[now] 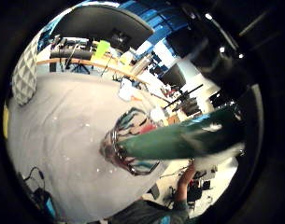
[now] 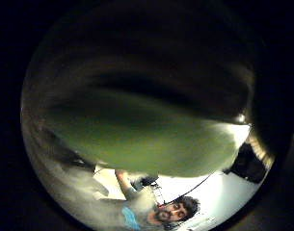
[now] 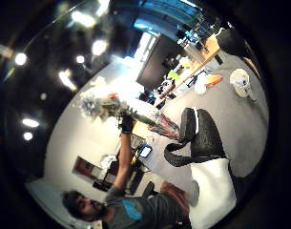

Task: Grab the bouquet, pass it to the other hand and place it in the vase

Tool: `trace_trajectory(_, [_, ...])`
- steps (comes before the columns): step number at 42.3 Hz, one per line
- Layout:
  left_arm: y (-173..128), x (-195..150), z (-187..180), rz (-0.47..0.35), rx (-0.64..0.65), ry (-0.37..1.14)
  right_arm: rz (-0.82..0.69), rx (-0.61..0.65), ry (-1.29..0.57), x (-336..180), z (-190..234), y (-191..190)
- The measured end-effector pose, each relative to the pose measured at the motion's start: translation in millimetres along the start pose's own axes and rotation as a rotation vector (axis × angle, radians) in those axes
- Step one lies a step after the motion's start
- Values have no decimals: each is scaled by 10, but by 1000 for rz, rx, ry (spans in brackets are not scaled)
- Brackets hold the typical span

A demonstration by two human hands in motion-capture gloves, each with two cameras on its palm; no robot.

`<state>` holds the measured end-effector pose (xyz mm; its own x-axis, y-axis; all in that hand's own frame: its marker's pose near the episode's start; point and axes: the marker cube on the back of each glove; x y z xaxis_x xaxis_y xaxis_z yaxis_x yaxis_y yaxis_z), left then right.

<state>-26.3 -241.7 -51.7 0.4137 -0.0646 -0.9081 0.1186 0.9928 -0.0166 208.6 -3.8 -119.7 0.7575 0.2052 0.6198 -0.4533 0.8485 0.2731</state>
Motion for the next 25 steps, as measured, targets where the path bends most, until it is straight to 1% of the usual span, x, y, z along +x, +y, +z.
trace_trajectory(2, [4,13,144,-50,-37,21,6,-4,0,27,-29,19])
trace_trajectory(5, [82,-11,213,-101,-97,8,7,-6,2,15,-52,38])
trace_trajectory(7, [131,-46,215,-119,-132,-31,6,-3,6,10,-62,40])
trace_trajectory(9, [207,-51,192,-139,-174,-108,3,3,9,12,-66,32])
trace_trajectory(12, [317,-79,109,-166,-246,-298,0,13,9,6,-69,15])
trace_trajectory(17, [290,-405,-165,-206,-314,-748,2,13,10,-50,-62,12])
trace_trajectory(19, [258,-535,-281,-231,-304,-827,2,6,13,-75,-46,18])
trace_trajectory(20, [255,-570,-335,-243,-289,-832,2,3,15,-83,-34,18])
trace_trajectory(22, [300,-538,-428,-264,-249,-793,-2,0,16,-100,-7,13])
trace_trajectory(25, [373,-460,-544,-287,-198,-668,-11,-5,12,-132,29,4])
